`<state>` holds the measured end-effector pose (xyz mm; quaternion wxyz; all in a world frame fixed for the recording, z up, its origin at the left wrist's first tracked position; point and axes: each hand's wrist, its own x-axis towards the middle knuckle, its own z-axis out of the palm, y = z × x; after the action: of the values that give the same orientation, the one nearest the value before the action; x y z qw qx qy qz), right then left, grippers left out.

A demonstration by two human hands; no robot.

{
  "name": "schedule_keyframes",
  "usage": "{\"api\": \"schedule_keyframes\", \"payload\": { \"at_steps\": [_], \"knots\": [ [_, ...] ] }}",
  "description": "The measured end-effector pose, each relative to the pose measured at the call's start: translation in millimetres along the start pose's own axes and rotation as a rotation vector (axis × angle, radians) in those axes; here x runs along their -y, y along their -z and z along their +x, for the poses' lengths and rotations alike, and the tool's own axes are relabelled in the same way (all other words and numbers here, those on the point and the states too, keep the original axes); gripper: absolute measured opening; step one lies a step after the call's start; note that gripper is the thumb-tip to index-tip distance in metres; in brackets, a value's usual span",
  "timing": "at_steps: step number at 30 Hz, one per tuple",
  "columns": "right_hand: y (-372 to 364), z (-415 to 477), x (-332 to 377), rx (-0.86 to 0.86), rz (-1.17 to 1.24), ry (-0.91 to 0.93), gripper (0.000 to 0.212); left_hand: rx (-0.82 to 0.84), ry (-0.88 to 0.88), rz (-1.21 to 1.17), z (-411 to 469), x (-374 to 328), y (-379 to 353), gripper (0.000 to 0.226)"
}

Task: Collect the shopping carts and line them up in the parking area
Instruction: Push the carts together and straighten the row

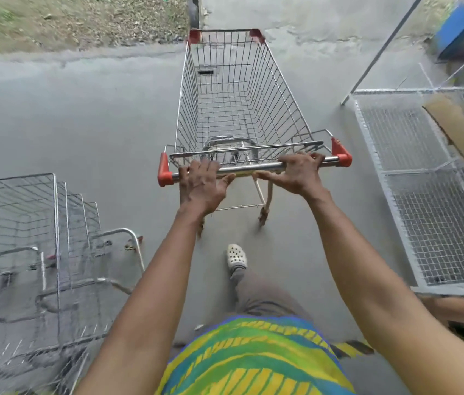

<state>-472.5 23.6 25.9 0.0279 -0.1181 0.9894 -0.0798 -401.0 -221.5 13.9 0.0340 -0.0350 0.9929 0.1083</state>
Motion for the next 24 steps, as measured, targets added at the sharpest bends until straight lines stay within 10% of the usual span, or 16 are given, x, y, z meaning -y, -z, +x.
{"api": "schedule_keyframes", "payload": {
  "at_steps": [13, 24],
  "knots": [
    [19.5, 258.7, -12.4, 0.137, 0.006, 0.040, 0.079, 0.216, 0.114, -0.027, 257.3, 22.6, 45.7, 0.074],
    [3.9, 231.1, 40.8, 0.155, 0.027, 0.023, 0.091, 0.155, 0.184, 0.035, 211.8, 58.9, 47.4, 0.067]
  ]
}}
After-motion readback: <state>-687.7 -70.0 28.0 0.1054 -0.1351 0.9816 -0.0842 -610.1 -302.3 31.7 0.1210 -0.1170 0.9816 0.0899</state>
